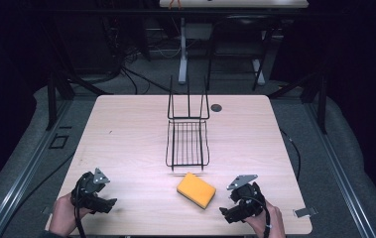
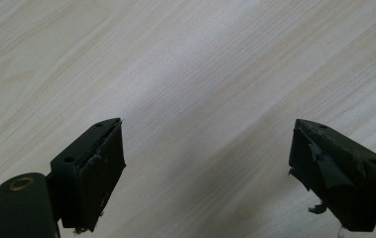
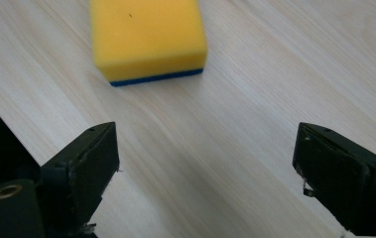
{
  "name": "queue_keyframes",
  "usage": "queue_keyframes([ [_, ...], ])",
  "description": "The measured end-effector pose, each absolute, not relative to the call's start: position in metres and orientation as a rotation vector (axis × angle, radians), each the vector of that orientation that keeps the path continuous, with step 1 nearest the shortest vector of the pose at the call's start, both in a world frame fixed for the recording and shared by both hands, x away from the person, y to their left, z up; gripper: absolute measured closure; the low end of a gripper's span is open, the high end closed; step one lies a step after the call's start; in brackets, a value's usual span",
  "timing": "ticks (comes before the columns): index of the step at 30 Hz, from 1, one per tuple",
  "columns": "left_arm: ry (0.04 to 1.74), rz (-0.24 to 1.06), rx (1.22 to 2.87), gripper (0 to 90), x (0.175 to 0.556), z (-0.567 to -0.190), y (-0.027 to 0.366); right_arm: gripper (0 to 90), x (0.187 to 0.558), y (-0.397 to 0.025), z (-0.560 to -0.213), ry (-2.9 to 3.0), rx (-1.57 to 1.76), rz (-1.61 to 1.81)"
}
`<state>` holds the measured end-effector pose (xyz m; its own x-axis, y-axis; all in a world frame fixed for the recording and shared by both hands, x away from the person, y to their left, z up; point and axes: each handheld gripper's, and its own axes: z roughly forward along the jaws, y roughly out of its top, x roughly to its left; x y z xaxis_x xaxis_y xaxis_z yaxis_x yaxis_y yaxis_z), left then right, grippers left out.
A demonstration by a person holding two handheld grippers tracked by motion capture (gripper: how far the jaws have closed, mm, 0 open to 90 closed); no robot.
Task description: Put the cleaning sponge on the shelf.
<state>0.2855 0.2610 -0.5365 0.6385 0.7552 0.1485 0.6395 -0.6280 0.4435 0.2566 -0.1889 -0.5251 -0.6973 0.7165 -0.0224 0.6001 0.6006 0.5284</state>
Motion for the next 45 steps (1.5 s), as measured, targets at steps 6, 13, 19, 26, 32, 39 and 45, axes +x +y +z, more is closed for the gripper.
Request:
queue_keyframes([
  [6,1.111,0.463,2.513,13.8,0.286,-0.536,0.26,8.6,0.264,-0.177,-0.526,2.613,1.069,0.742],
  [13,1.111,0.466,2.51,13.8,0.286,-0.536,0.26,6.0,0.274,-0.16,-0.525,2.615,1.024,0.775],
  [19,1.108,0.46,2.508,13.8,0.286,-0.536,0.26,0.0,0.285,-0.146,-0.527,2.632,1.015,0.78],
  [26,1.111,0.457,2.503,13.8,0.286,-0.535,0.26,0.0,0.294,-0.133,-0.536,2.689,0.989,0.768],
  [32,1.111,0.456,2.503,13.8,0.286,-0.536,0.26,1.3,0.299,-0.123,-0.547,2.744,0.975,0.7],
  [39,1.114,0.456,2.512,13.9,0.286,-0.536,0.261,10.5,0.302,-0.12,-0.552,2.765,0.971,0.663],
  [45,1.111,0.461,2.514,14.0,0.286,-0.536,0.261,21.7,0.301,-0.118,-0.554,2.769,0.935,0.638],
])
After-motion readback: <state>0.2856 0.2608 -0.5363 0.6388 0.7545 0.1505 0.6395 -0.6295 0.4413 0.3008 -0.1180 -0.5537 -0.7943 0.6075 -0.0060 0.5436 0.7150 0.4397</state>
